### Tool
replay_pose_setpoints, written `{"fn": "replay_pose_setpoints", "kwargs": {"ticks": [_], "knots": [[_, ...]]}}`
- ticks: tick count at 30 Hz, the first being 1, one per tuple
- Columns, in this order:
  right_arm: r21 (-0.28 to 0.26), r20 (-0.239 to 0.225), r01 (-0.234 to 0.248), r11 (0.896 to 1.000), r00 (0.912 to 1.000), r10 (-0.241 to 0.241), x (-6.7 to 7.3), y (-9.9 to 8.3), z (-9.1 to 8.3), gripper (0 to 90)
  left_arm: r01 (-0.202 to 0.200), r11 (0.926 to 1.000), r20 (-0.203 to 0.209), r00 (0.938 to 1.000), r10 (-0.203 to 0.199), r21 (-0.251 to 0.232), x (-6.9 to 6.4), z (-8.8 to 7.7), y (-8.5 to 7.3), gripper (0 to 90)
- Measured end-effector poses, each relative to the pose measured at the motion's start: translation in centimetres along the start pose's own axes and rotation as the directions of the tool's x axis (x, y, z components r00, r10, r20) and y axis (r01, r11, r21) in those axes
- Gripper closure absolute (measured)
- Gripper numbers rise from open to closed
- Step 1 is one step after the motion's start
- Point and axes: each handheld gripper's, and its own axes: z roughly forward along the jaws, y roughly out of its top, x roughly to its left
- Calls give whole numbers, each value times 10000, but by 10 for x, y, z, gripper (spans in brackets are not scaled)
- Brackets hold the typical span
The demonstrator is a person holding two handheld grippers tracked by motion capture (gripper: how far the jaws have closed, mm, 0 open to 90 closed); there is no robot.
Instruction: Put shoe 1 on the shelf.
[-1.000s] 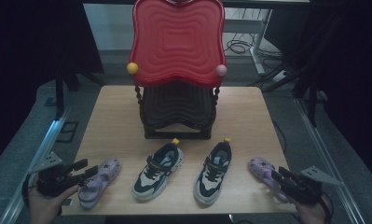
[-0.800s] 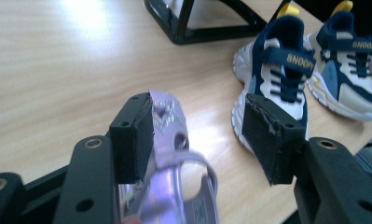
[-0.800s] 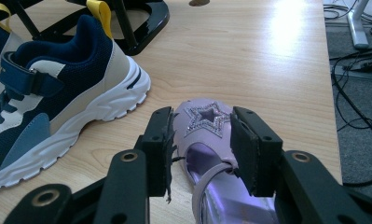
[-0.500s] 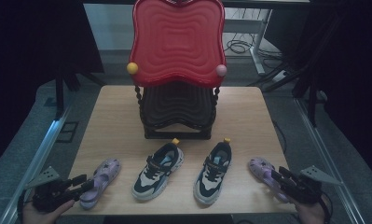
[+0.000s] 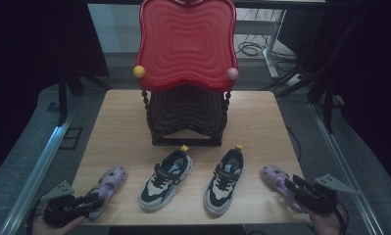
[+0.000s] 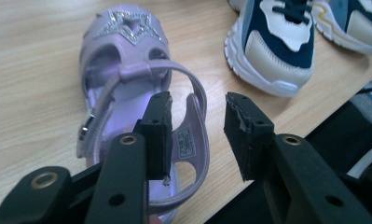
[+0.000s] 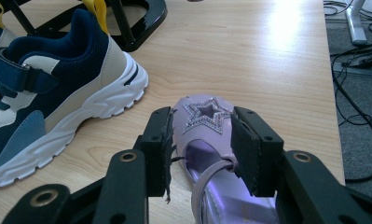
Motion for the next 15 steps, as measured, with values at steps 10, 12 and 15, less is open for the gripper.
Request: {"fn": "replay_pose_setpoints", "kwargs": {"ticks": [10, 12, 15], "knots": [[-59, 71, -49, 10000, 10000, 49, -1, 0, -1, 592, -91, 9992, -62, 9999, 94, 392, 0, 12, 0, 636], [-95, 66, -56, 9999, 10000, 57, -3, 0, -4, 592, -104, 9990, -122, 9999, 109, 430, 1, 14, 0, 651], [-246, 88, -106, 9996, 9999, 108, -6, 1, -10, 591, -138, 9985, -141, 9998, 146, 535, 1, 17, -1, 694]]}}
